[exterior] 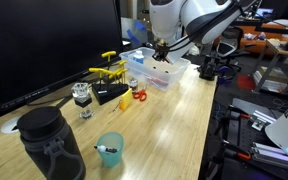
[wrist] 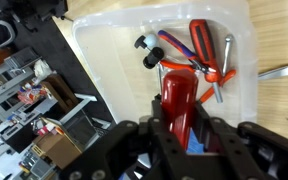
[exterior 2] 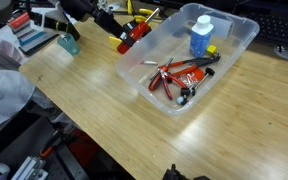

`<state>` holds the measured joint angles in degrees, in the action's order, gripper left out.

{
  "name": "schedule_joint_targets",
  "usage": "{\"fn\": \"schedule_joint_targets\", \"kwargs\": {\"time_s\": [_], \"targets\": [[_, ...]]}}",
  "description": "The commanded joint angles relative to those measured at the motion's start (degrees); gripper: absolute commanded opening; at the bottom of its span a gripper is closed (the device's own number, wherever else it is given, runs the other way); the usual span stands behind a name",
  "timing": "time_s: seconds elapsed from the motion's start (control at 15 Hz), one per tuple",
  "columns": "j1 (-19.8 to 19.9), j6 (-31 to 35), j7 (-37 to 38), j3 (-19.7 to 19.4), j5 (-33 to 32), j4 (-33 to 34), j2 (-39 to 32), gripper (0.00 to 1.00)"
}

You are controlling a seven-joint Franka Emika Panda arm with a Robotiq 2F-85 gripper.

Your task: Put the screwdriver in the storage box

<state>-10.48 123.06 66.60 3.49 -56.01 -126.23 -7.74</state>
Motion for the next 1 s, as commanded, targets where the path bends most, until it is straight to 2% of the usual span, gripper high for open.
{"fn": "schedule_joint_targets", "kwargs": {"time_s": [0.0,0.47,0.93], "targets": [[2.5,2.5,2.5,-0.5,-0.7,-0.8,-0.2,0.08],[5.5,6.1,4.8,-3.6,-2.2,2.0,-6.4,0.08],[7.2,11.2,3.1,-4.9,1.0,6.6,-13.5,0.08]]}}
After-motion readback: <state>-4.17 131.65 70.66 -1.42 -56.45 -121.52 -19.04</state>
